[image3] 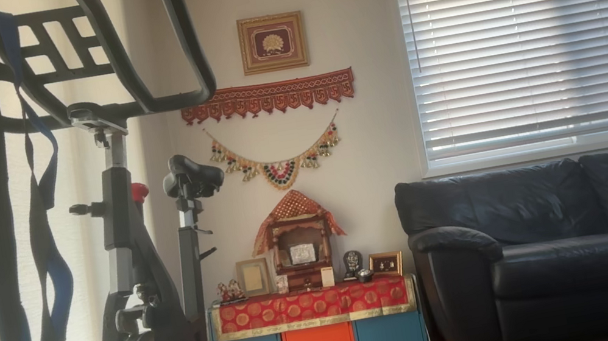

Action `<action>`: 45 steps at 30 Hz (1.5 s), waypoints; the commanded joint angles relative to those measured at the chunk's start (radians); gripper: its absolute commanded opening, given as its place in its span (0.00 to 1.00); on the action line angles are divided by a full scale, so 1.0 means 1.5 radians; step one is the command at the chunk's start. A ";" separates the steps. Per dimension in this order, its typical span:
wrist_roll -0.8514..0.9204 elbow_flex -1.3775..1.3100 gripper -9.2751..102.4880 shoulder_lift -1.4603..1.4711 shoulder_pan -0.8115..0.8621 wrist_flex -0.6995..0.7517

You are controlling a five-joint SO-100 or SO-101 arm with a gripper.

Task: Sort medicines into box.

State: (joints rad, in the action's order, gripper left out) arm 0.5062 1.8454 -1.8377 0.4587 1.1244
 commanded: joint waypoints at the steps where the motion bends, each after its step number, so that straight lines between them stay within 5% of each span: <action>1: -0.012 -0.013 0.21 -0.041 -0.008 -0.025; 45: -0.021 0.065 0.29 -0.022 -0.016 -0.162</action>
State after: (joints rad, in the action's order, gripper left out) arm 0.4801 1.9666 -1.8377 0.4525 0.9235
